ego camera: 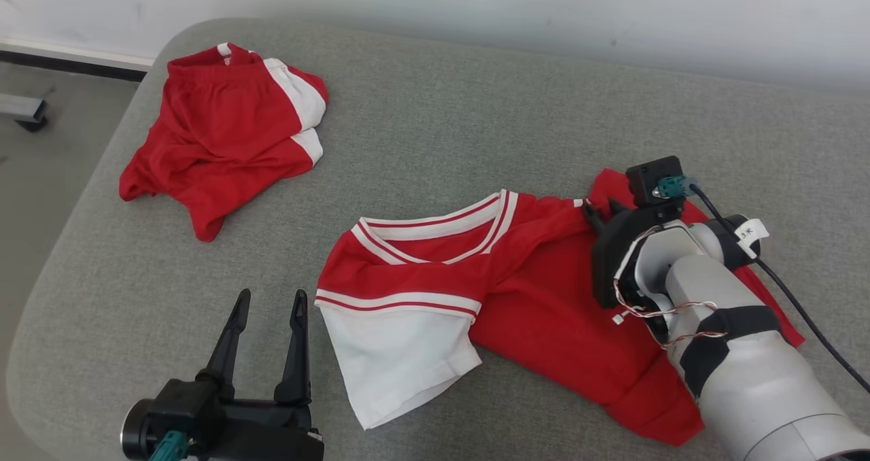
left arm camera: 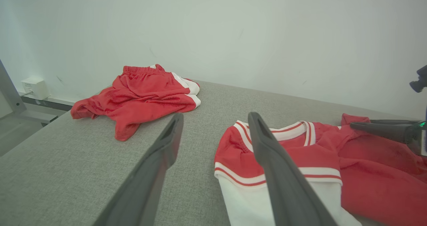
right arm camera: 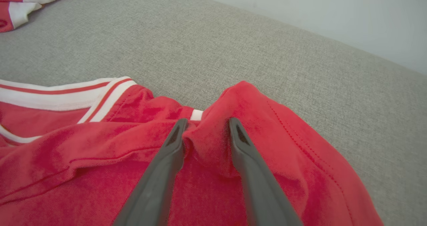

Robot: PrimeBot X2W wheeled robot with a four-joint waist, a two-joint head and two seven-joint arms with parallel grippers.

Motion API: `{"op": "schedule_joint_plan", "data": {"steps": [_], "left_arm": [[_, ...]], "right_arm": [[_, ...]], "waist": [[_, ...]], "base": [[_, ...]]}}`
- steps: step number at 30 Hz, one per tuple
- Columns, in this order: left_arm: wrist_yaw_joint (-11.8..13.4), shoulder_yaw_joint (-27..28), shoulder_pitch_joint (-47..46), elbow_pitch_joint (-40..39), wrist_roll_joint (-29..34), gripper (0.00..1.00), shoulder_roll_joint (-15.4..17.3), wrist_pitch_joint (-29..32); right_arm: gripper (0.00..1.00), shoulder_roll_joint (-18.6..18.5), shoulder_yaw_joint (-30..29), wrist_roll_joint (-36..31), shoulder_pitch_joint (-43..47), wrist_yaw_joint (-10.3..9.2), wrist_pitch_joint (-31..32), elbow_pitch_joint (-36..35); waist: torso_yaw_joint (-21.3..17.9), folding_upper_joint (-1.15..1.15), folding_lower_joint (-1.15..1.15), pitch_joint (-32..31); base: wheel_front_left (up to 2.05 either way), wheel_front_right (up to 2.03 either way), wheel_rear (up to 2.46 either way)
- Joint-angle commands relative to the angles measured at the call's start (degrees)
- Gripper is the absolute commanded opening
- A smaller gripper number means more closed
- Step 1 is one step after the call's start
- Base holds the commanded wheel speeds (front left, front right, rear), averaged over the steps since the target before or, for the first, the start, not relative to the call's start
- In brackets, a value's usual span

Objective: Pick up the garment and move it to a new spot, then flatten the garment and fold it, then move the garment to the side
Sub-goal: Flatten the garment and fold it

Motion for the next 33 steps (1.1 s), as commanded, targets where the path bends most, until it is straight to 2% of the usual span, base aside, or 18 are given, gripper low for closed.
{"op": "schedule_joint_plan", "data": {"steps": [1,4,12,18,19,20,21,22,23,25,31,33], "left_arm": [[0.1,0.2,0.0,0.1,-0.1,1.0,-0.1,-0.2],[0.3,0.7,0.3,0.3,0.3,1.0,-0.1,-0.2],[0.1,1.7,2.0,0.6,1.1,1.0,-0.1,-0.2],[-0.1,2.5,3.9,0.6,1.5,1.0,-0.1,-0.2],[-0.1,2.9,4.6,0.4,1.7,1.0,-0.1,-0.2],[-0.1,2.9,4.6,0.4,1.7,1.0,-0.1,-0.2],[-0.3,3.1,5.0,0.4,1.9,1.0,-0.1,-0.2],[-0.2,3.1,5.2,0.3,2.0,1.0,-0.1,-0.2],[-0.2,3.1,5.2,0.3,2.0,1.0,-0.1,-0.2],[-0.2,3.2,5.5,0.2,2.0,1.0,-0.1,-0.2],[-0.3,3.7,5.8,0.0,2.4,1.0,-0.1,-0.2],[-0.4,3.8,5.8,0.1,2.6,1.0,-0.1,-0.2]], "right_arm": [[0.0,0.7,0.2,0.8,-0.9,-0.13,-0.7,0.7],[0.0,0.7,0.2,1.2,-1.4,-0.13,-3.6,1.2],[0.0,0.9,0.6,1.6,2.9,-0.13,-17.6,-2.2],[0.0,-0.3,0.0,1.2,9.5,-0.13,-20.1,-9.4],[0.0,-0.9,-0.7,0.5,13.3,-0.13,-20.2,-14.7],[0.0,-0.9,-0.7,0.5,13.3,-0.13,-20.2,-14.7],[0.0,-1.7,-2.6,-0.1,18.3,-0.13,-20.2,-21.1],[0.0,-2.0,-3.5,-0.5,21.4,-0.13,-20.2,-24.2],[0.0,-2.0,-3.5,-0.5,21.4,-0.13,-20.2,-24.2],[0.0,-2.1,-5.9,-1.3,27.3,-0.13,-20.2,-30.5],[0.0,1.2,-11.9,-2.9,44.1,-0.13,-20.2,-44.8],[1.0,2.4,-12.9,-3.1,48.9,-0.13,-20.2,-47.1]], "waist": [[-0.5,-0.01,-0.01,0.1],[-1.4,-0.01,-0.01,-0.1],[-4.8,-0.01,-0.01,-2.8],[-7.4,-0.01,-0.01,-4.5],[-8.4,-0.01,-0.01,-4.9],[-8.4,-0.01,-0.01,-4.9],[-9.1,-0.01,-0.01,-5.2],[-9.4,-0.01,-0.01,-5.3],[-9.4,-0.01,-0.01,-5.3],[-10.0,-0.01,-0.01,-5.4],[-11.6,-0.01,-0.01,-5.5],[-12.4,-0.01,-0.01,-5.2]], "base": [[0.0,0.0,0.0],[0.0,0.0,0.0],[0.0,0.0,0.0],[0.0,0.0,0.0],[0.0,0.0,0.0],[0.0,0.0,0.0],[0.0,0.0,0.0],[0.0,0.0,0.0],[0.0,0.0,0.0],[0.0,0.0,0.0],[0.0,0.0,0.0],[0.0,0.0,0.0]]}}
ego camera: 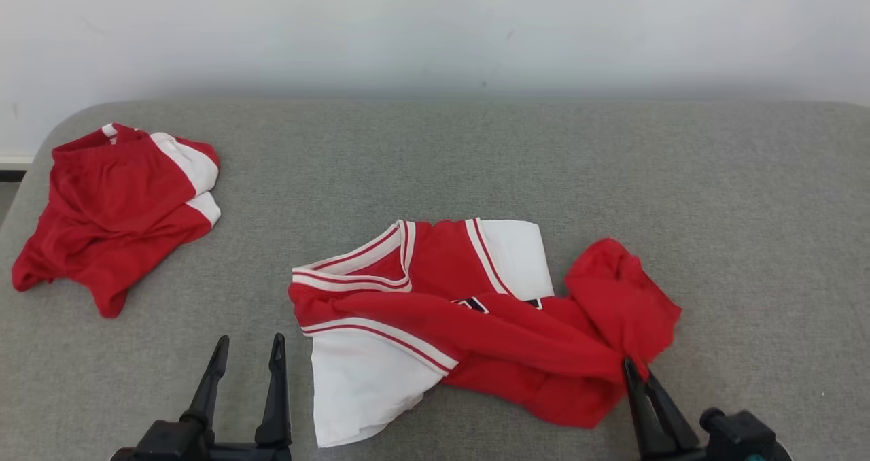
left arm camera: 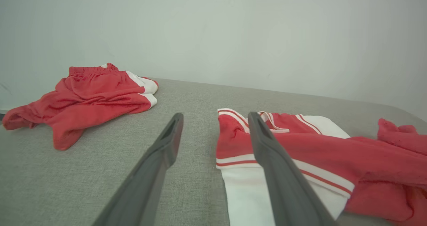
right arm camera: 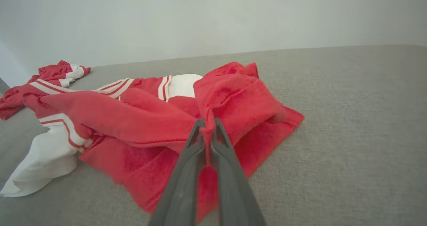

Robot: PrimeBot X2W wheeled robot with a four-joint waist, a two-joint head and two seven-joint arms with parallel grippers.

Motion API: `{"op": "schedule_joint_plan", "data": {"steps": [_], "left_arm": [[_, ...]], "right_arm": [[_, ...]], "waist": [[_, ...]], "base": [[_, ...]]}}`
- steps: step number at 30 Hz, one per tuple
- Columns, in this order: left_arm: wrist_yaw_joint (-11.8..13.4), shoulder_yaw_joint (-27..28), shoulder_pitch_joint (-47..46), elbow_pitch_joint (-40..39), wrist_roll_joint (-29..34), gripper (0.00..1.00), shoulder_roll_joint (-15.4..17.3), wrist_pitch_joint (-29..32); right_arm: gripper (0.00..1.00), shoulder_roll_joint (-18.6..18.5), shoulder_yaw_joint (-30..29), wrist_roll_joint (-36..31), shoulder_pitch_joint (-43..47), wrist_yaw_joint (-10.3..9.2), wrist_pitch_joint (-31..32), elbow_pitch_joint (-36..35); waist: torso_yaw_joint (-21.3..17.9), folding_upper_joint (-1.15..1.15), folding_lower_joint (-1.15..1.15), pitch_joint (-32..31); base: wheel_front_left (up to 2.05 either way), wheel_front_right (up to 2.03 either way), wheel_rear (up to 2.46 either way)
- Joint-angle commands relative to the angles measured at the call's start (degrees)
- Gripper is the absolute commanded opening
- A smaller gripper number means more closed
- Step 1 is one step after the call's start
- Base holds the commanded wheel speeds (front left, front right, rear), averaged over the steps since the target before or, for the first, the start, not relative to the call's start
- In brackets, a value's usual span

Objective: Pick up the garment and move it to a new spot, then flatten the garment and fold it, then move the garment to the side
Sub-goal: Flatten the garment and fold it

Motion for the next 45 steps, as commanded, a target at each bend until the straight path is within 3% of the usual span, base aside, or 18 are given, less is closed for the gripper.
{"op": "schedule_joint_plan", "data": {"steps": [1,31,39,45], "left_arm": [[-0.1,0.1,0.2,0.0,0.8,1.0,-0.1,-0.2],[-1.1,6.3,5.7,-1.6,3.1,1.0,-0.1,-0.2],[-1.4,6.7,5.8,-1.3,3.6,1.0,-0.1,-0.2],[-1.5,5.6,5.0,-1.4,3.5,1.0,-0.1,-0.2]], "right_arm": [[1.0,0.3,-0.4,0.2,0.6,-0.13,-0.1,-0.7],[1.0,-0.2,-8.1,0.4,9.7,-0.13,-0.1,-13.7],[1.0,-0.2,-8.1,1.1,9.4,-0.13,0.0,-12.2],[1.0,-3.1,-6.6,2.0,3.9,-0.13,3.2,-7.3]], "waist": [[-0.6,0.0,0.01,0.2],[-3.8,0.0,0.01,-6.0],[-3.7,0.0,0.01,-6.3],[-2.6,0.0,0.01,-6.0]], "base": [[0.0,0.0,0.0],[0.0,0.0,0.0],[0.0,0.0,0.0],[0.0,0.0,0.0]]}}
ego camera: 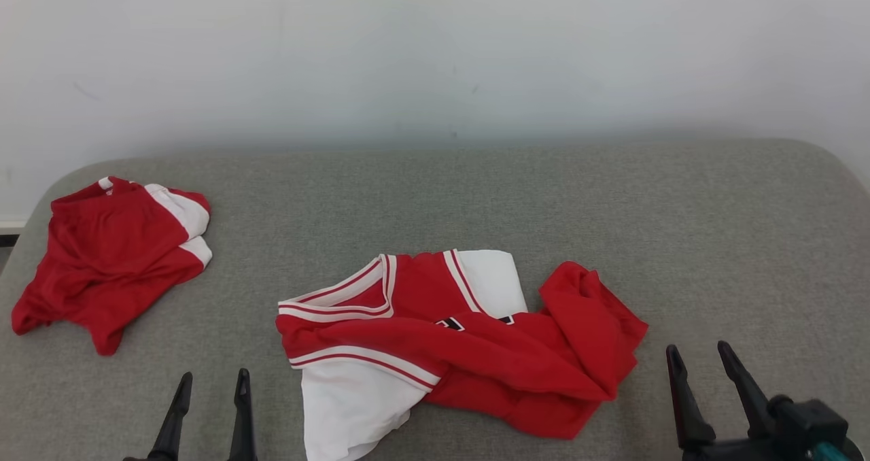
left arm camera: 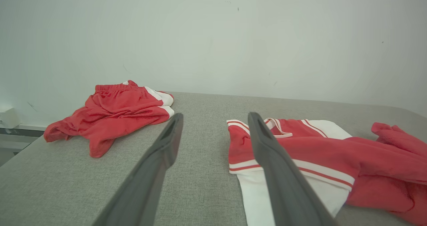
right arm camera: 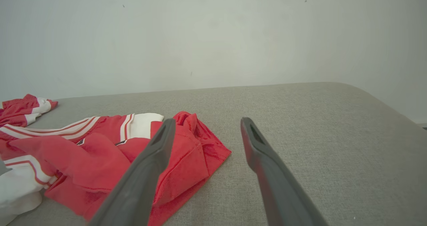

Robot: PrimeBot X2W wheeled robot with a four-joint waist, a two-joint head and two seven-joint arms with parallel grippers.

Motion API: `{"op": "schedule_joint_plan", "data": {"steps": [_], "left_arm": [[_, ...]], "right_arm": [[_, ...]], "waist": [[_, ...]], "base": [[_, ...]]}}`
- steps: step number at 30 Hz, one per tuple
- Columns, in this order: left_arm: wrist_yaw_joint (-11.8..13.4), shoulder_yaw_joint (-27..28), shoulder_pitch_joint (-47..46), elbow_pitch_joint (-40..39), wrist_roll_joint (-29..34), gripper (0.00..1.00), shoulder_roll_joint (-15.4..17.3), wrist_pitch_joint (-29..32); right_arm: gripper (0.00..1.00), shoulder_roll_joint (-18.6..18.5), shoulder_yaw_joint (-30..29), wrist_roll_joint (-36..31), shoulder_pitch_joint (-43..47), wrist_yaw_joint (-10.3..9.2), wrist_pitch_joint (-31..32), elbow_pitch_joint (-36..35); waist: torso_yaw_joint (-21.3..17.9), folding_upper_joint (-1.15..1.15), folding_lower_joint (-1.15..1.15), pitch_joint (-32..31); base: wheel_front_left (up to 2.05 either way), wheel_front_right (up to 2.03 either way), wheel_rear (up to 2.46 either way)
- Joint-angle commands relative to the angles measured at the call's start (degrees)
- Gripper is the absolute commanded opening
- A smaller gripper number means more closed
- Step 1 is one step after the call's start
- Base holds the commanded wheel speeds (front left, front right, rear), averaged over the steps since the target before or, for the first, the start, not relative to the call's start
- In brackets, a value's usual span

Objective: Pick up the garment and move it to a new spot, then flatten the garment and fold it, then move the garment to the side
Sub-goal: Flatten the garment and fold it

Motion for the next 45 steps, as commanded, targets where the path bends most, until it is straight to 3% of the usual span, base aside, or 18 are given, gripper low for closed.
{"op": "schedule_joint_plan", "data": {"steps": [1,10,19,20,22,28,33,40,44,45], "left_arm": [[-0.4,-0.2,-0.3,0.0,0.1,1.0,-0.1,-0.2],[-0.2,-1.7,-1.5,0.1,-0.8,1.0,0.0,-0.2],[-0.1,-2.8,-3.1,0.5,-1.1,1.0,0.0,-0.2],[-0.1,-2.8,-3.3,0.6,-1.1,1.0,-0.1,-0.2],[-0.1,-2.8,-3.5,0.7,-1.2,1.0,-0.1,-0.2],[0.0,-2.2,-3.2,0.9,-1.2,1.0,-0.1,-0.2],[0.2,-2.0,-2.6,0.6,-1.3,1.0,-0.1,-0.2],[0.5,-1.6,-2.0,0.6,-1.5,1.0,0.0,-0.2],[0.4,-1.8,-1.7,0.7,-1.8,1.0,-0.1,-0.2],[0.5,-1.8,-1.6,0.7,-1.8,1.0,0.0,-0.2]], "right_arm": [[1.0,-0.9,0.4,0.3,-2.0,-0.13,1.2,1.5],[1.0,-4.3,3.7,2.2,-13.2,-0.13,6.2,13.6],[1.0,-4.2,6.3,5.4,-21.1,-0.13,8.0,28.8],[0.84,-4.1,6.6,5.9,-21.8,-0.13,8.0,30.2],[0.0,-4.1,7.3,6.8,-22.6,-0.13,7.3,32.1],[0.0,-4.3,9.0,8.7,-23.9,-0.13,3.2,35.5],[0.0,-5.0,9.0,8.8,-23.4,-0.13,-1.1,34.0],[0.0,-5.9,4.1,6.4,-16.5,-0.13,-2.9,22.8],[0.0,-4.0,-0.7,4.3,-8.9,-0.13,-2.9,15.7],[0.23,-3.7,-1.3,3.8,-7.4,-0.13,-2.9,14.4]], "waist": [[0.6,0.0,0.0,0.2],[3.9,0.0,0.0,2.0],[6.5,0.0,0.0,4.1],[6.7,0.0,0.0,4.2],[6.9,0.0,0.0,4.3],[6.2,0.0,0.0,4.2],[5.1,0.0,0.0,3.7],[2.5,0.0,0.0,3.5],[1.2,0.0,0.0,3.6],[0.8,0.0,0.0,3.6]], "base": [[0.0,0.0,0.0],[0.0,0.0,0.0],[0.0,0.0,0.0],[0.0,0.0,0.0],[0.0,0.0,0.0],[0.0,0.0,0.0],[0.0,0.0,0.0],[0.0,0.0,0.0],[0.0,0.0,0.0],[0.0,0.0,0.0]]}}
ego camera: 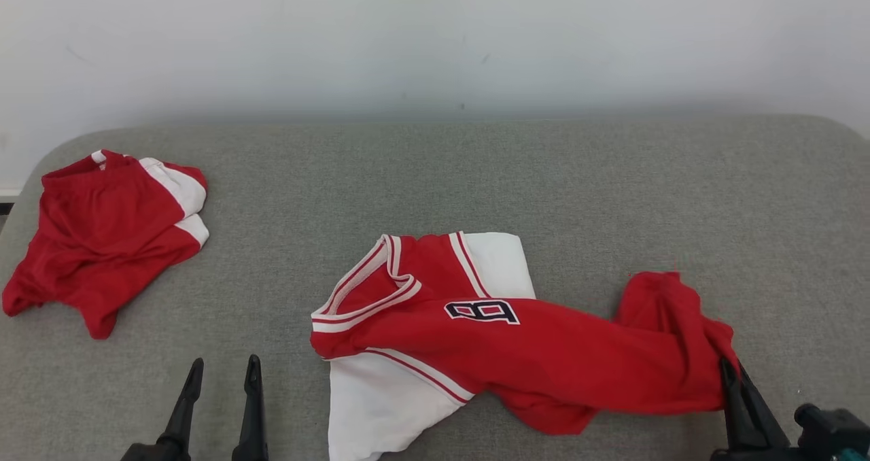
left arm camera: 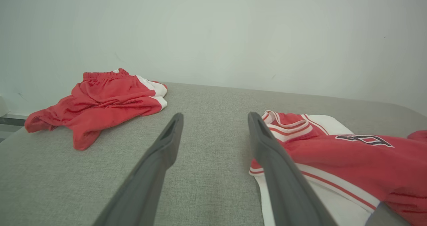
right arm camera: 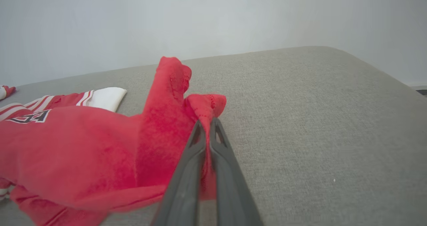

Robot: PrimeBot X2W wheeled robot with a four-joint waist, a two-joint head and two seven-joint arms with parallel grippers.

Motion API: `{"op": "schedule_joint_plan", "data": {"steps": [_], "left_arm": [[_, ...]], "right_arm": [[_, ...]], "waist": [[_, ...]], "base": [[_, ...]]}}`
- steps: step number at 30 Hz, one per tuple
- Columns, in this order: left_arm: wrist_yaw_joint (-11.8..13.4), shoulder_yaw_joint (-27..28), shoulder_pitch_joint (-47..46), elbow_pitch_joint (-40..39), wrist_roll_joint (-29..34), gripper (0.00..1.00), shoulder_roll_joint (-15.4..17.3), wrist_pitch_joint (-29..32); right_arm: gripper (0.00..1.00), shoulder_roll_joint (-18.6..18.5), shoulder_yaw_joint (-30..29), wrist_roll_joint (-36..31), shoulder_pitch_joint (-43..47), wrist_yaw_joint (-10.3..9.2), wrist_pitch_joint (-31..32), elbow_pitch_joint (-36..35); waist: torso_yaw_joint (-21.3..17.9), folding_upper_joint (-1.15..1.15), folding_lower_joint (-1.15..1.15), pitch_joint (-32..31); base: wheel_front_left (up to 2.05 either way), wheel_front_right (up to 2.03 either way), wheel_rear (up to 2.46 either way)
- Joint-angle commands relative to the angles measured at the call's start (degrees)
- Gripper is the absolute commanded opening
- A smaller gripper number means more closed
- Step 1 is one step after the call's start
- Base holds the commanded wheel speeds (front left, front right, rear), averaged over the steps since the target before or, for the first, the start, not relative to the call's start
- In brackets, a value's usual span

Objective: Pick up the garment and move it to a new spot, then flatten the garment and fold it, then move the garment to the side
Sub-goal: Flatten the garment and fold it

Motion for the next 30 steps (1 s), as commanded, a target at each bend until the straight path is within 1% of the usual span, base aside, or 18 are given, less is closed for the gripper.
{"op": "schedule_joint_plan", "data": {"steps": [1,2,6,12,22,30], "left_arm": [[0.3,0.0,0.8,0.0,-0.2,1.0,0.0,-0.2],[0.3,0.0,0.9,0.0,-0.1,1.0,0.0,-0.2],[0.2,0.4,1.3,-0.1,0.1,1.0,0.0,-0.2],[0.1,0.5,2.0,0.1,0.4,1.0,0.0,-0.2],[-0.1,1.1,2.8,-0.2,0.9,1.0,0.0,-0.2],[-0.1,1.6,3.2,-0.7,1.1,1.0,0.0,-0.2]], "right_arm": [[0.87,0.4,-0.7,-0.3,1.1,-0.13,-0.3,-1.3],[1.0,1.3,-1.9,-0.4,4.0,-0.13,-0.3,-3.3],[1.0,3.2,-3.9,-1.0,7.6,-0.13,-0.3,-6.7],[1.0,4.6,-5.0,-1.9,10.0,-0.13,-0.3,-11.5],[1.0,5.8,-4.3,-2.5,11.5,-0.13,-0.2,-17.4],[1.0,6.5,-3.5,-3.0,12.5,-0.13,-0.2,-19.7]], "waist": [[-0.9,0.0,0.0,0.1],[-1.4,0.0,0.0,-0.1],[-2.1,0.0,0.0,-0.6],[-2.5,0.0,0.0,-1.7],[-2.0,0.0,0.0,-3.2],[-1.2,0.0,0.0,-3.6]], "base": [[0.0,0.0,0.0],[0.0,0.0,0.0],[0.0,0.0,0.0],[0.0,0.0,0.0],[0.0,0.0,0.0],[0.0,0.0,0.0]]}}
